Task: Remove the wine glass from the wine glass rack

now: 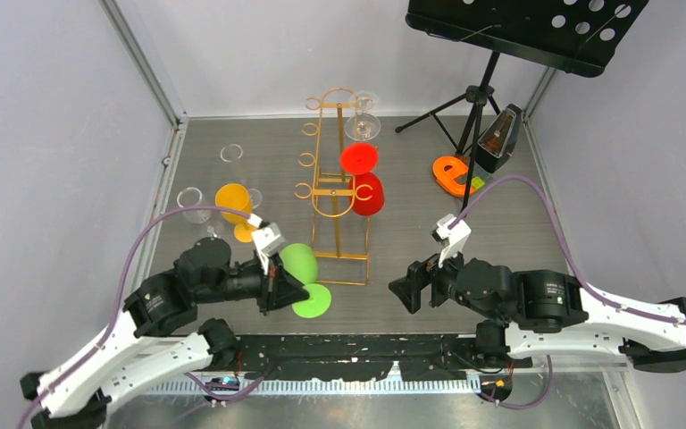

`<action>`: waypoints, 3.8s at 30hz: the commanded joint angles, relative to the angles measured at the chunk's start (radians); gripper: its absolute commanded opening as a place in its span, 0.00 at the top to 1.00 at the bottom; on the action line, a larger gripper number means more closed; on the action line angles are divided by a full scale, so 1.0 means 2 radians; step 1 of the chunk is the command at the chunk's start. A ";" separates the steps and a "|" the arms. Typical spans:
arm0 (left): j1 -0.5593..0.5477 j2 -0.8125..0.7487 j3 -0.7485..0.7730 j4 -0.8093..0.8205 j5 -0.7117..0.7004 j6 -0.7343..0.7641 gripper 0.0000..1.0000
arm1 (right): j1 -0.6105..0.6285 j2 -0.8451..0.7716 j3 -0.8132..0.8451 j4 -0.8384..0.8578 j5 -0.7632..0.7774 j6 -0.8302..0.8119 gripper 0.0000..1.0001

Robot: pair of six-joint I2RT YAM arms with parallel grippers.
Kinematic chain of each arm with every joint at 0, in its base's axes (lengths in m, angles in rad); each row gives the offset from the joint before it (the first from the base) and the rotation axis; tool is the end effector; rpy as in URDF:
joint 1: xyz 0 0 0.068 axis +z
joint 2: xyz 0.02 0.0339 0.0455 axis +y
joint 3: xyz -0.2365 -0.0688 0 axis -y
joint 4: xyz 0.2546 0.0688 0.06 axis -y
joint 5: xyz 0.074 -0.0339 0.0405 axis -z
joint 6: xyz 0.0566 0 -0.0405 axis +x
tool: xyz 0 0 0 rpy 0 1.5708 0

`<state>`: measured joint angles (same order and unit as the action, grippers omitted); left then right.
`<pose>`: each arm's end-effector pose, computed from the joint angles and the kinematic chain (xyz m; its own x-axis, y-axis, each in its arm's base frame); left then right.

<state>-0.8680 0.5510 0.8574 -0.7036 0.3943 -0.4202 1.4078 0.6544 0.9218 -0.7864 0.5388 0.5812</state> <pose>0.0865 -0.1358 0.3225 -0.6091 0.1363 -0.7813 0.7503 0.4185 -0.5119 0.0560 0.1615 0.3218 -0.4926 -0.0912 -0.8655 -0.6033 0.7526 0.2640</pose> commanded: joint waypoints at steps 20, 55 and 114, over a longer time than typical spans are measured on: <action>-0.374 0.176 0.042 0.113 -0.378 0.091 1.00 | -0.043 0.047 -0.043 0.113 -0.141 0.070 0.08; -0.497 0.244 0.037 0.194 -0.501 0.139 1.00 | -0.047 0.146 -0.109 0.278 -0.306 0.118 0.93; 0.069 -0.050 -0.268 0.368 -0.011 -0.274 0.22 | 0.095 0.114 -0.031 0.029 -0.065 -0.194 0.95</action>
<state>-0.7845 0.4633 0.3458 -0.0555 0.2337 -0.8806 1.5627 0.9031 0.8009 -0.7498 0.3412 0.2455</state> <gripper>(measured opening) 0.790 0.181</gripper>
